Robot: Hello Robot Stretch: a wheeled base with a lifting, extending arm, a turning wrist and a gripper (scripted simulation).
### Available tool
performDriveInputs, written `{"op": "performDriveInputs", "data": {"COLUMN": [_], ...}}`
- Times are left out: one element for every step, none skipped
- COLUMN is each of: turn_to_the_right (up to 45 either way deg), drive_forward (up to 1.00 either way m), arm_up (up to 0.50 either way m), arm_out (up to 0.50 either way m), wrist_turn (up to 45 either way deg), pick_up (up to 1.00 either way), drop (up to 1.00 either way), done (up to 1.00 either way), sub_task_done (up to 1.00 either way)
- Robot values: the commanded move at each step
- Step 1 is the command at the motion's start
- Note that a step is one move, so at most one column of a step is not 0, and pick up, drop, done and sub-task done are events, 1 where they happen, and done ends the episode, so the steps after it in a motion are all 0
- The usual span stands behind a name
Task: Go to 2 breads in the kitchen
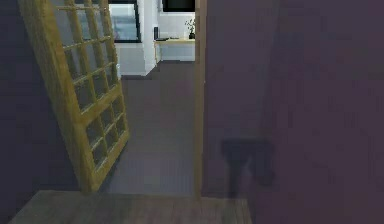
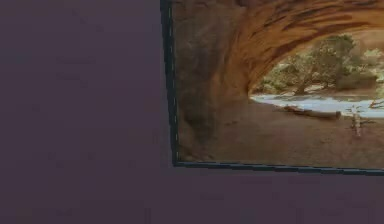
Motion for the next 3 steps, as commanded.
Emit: {"op": "performDriveInputs", "data": {"turn_to_the_right": [-45.0,-39.0,0.0], "drive_forward": [0.0,0.0,0.05], "arm_up": [0.0,0.0,0.0], "arm_out": [0.0,0.0,0.0], "wrist_turn": [0.0,0.0,0.0], "pick_up": [0.0,0.0,0.0], "drop": [0.0,0.0,0.0], "done": [0.0,0.0,0.0], "sub_task_done": [0.0,0.0,0.0]}}
